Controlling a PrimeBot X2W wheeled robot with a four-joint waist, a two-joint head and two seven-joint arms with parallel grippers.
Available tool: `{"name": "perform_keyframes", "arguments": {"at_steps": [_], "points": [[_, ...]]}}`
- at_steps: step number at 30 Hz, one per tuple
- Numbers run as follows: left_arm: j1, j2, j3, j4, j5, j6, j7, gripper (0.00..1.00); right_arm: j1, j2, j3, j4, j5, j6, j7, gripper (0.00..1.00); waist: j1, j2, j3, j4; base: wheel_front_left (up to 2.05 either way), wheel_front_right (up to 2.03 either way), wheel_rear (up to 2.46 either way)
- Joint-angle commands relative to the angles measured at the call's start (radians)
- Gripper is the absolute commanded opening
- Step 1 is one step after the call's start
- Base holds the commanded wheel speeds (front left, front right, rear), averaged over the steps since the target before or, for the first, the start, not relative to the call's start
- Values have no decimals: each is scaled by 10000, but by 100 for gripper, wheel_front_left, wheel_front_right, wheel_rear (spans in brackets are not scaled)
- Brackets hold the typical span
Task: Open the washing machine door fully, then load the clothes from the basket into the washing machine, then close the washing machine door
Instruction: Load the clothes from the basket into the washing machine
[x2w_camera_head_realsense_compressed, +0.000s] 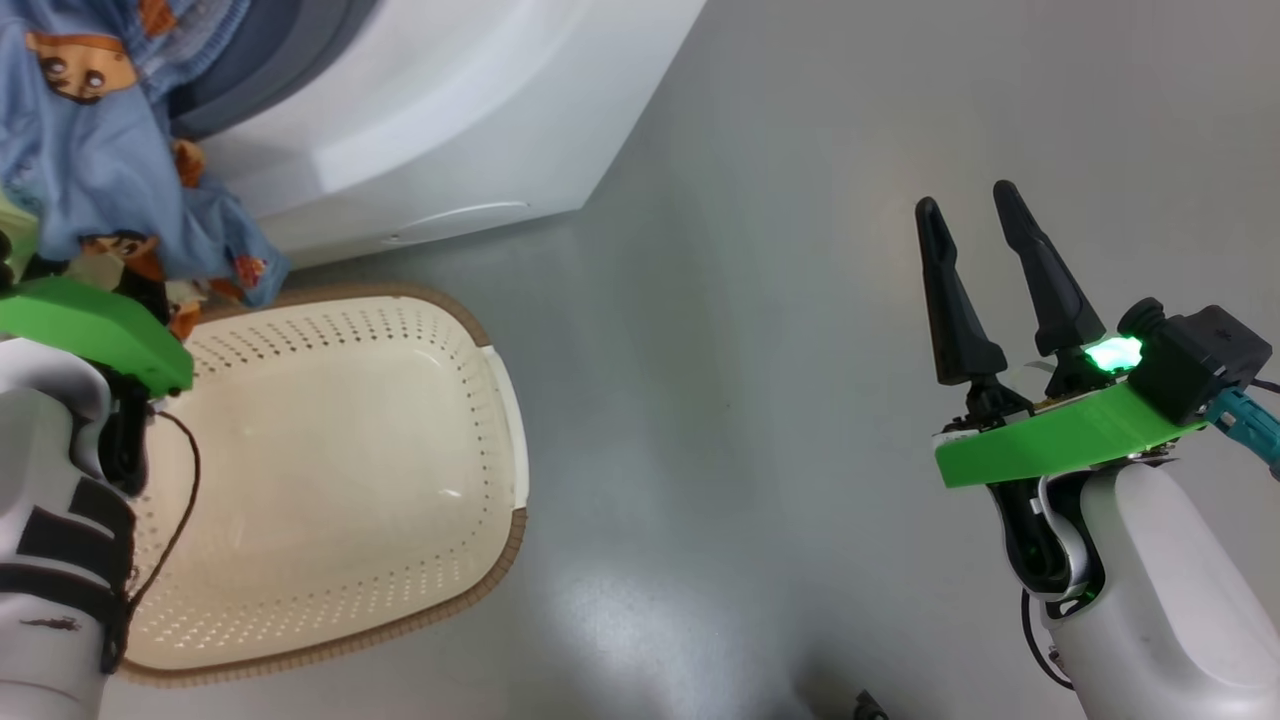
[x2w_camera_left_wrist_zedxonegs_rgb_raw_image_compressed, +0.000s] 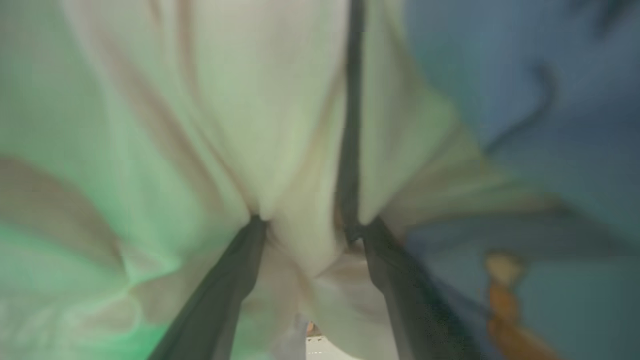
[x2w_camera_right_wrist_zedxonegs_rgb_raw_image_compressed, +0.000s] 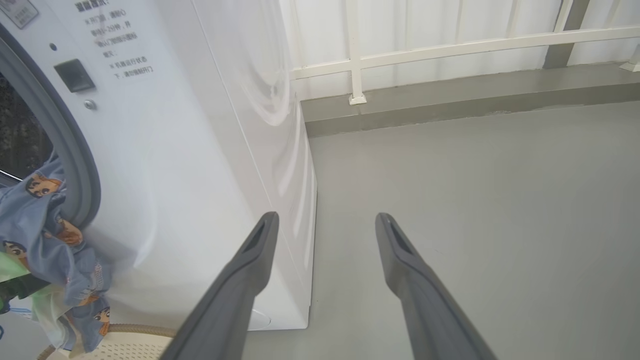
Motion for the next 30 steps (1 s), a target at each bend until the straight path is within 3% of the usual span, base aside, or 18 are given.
{"name": "perform_keyframes", "arguments": {"at_steps": [1,4,5,6,19,25,30], "points": [[-411,513,186,-42,-60,-34,-192,100,44,1,90,-246,-71,56,-80,100,0,0,54,-61,0,0,0],[-495,516,166,78,-87,-34,-285,100,37,29,76,-234,-80,56,-80,100,0,0,60,-66,0,0,0],[-523,497,143,101,-111,-34,-323,47,35,40,63,-229,-87,56,-80,100,0,0,57,-57,0,0,0],[-536,472,112,83,-138,-34,-366,0,37,48,46,-222,-96,56,-80,100,0,0,46,-39,0,0,0],[487,164,-840,-765,-733,-34,-587,0,39,-83,118,42,1,56,-80,100,0,0,-828,460,0,0,0],[1119,253,-1354,-1747,-1045,-34,-616,0,156,-214,164,238,128,56,-80,100,0,0,-1393,757,0,0,0],[1386,429,-1197,-2957,-1125,-34,-620,0,261,-311,172,352,208,56,-80,100,0,0,-1678,971,0,0,0]]}}
